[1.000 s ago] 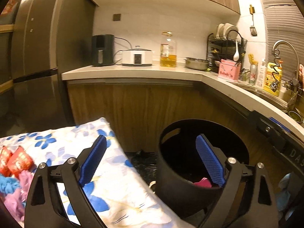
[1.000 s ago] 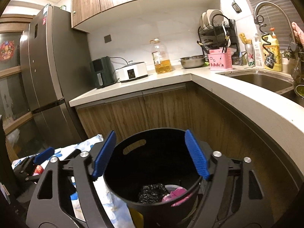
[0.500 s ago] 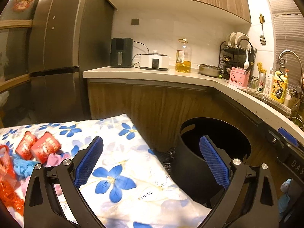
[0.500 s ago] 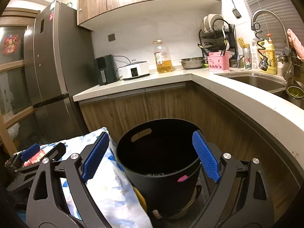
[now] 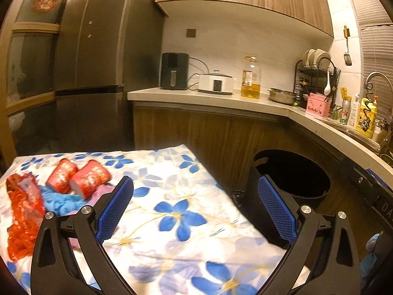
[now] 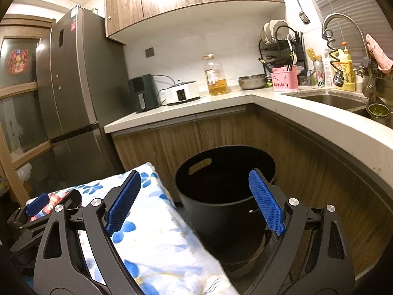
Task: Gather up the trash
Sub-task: 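Move both tools back over the table toward the remaining trash, then grasp the red plastic bag with the left tool while the right tool grasps the purple glove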
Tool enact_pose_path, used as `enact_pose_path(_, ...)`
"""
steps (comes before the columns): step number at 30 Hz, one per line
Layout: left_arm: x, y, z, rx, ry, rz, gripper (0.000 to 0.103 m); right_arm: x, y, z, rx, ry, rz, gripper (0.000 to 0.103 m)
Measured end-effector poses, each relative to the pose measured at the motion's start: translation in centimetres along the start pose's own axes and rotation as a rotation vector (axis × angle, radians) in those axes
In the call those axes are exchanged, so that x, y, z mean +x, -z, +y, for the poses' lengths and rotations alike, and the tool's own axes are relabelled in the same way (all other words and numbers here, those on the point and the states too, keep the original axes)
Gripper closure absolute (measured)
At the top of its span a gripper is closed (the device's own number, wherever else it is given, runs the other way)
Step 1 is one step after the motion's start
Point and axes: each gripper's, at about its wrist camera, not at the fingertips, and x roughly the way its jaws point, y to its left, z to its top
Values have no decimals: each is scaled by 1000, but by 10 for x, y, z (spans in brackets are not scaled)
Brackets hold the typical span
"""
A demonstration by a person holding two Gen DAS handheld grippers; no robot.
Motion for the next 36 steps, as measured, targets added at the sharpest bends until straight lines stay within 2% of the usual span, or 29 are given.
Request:
enact_pose_path(5,-19,11,30,-22,-71,-16,6,-7,14,23,-12,-40,10,14)
enact_pose_path(11,-44,33,78,-26,-240,-42,6,-9,35,64,-47,-130,39,14)
enact_pose_path(14,-55,42,114,-58,-338,-40,6,-9,48,89,-83,-183,51,14)
enact_pose_path(20,-69,53,173,-126,-445,-32,6,-5,75,141,-142,-291,94,14)
enact_pose_path(25,-64,57,203,-155,-472,9,6,-3,88,174,-179,-343,99,15)
enact_pose_path(31,-46,62,227,-203,-414,111,14,9,99,203,-200,-368,116,15)
enact_pose_path(36,-32,70,233,-230,-357,190,40,21,106,221,-214,-381,133,15)
